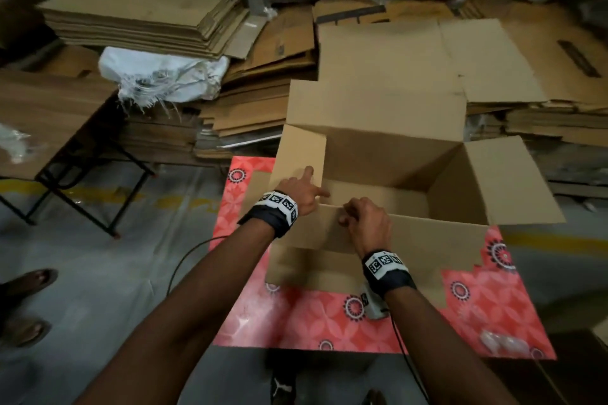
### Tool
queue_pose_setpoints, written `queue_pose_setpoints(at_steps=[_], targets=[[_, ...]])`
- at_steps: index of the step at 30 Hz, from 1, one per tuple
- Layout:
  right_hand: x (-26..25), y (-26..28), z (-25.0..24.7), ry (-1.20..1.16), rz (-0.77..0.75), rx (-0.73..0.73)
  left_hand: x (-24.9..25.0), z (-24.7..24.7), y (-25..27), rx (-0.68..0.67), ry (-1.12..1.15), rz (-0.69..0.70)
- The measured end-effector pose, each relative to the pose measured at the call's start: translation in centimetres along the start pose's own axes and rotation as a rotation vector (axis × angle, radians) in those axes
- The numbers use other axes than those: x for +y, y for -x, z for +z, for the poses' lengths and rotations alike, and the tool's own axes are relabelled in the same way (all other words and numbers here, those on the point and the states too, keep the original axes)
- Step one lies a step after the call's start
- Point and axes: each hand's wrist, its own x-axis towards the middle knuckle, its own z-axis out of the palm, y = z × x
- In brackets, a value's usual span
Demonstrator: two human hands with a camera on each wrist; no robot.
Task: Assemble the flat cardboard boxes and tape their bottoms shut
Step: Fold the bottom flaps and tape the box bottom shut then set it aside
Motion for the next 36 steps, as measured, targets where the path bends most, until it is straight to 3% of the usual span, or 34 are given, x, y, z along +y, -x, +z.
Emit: queue_pose_setpoints(at_steps=[5, 9, 12, 15, 17, 19, 21, 23, 29, 36], targets=[[-0.6, -0.5, 1.0, -0.001, 0.061, 0.043, -1.4, -0.7, -0.2, 0.046, 0.066, 0.067], [0.0, -0.9, 1.3, -0.009, 0.077, 0.087, -2.3, -1.5, 1.5, 0.325, 0.244, 0.083], [-0.2, -0.6, 1.3, 0.009, 0.060, 0.123, -4.4, -2.4, 3.4, 0.653, 0.343, -0.051], [-0.3, -0.1, 1.2, 0.014, 0.020, 0.175, -8.1, -1.7, 5.5, 0.876, 0.376, -0.332], [-0.2, 0.0, 1.3, 0.006, 0.010, 0.189, -10.5, -0.1, 6.3, 0.848, 0.314, -0.520], [-0.2, 0.0, 1.4, -0.007, 0.005, 0.188, -12.0, 1.8, 6.6, 0.706, 0.189, -0.610], [-0.1, 0.0, 1.4, -0.017, 0.012, 0.181, -12.5, 3.7, 6.3, 0.583, 0.215, -0.585], [-0.1, 0.1, 1.5, -0.011, 0.022, 0.166, -12.0, 5.1, 5.8, 0.489, 0.391, -0.536], [0.3, 0.1, 1.7, -0.032, 0.017, 0.160, -8.2, 6.3, 3.7, 0.331, 0.776, -0.520], [1.0, 0.1, 2.2, -0.019, 0.021, 0.135, -7.1, 6.9, 2.1, 0.313, 0.924, -0.541]])
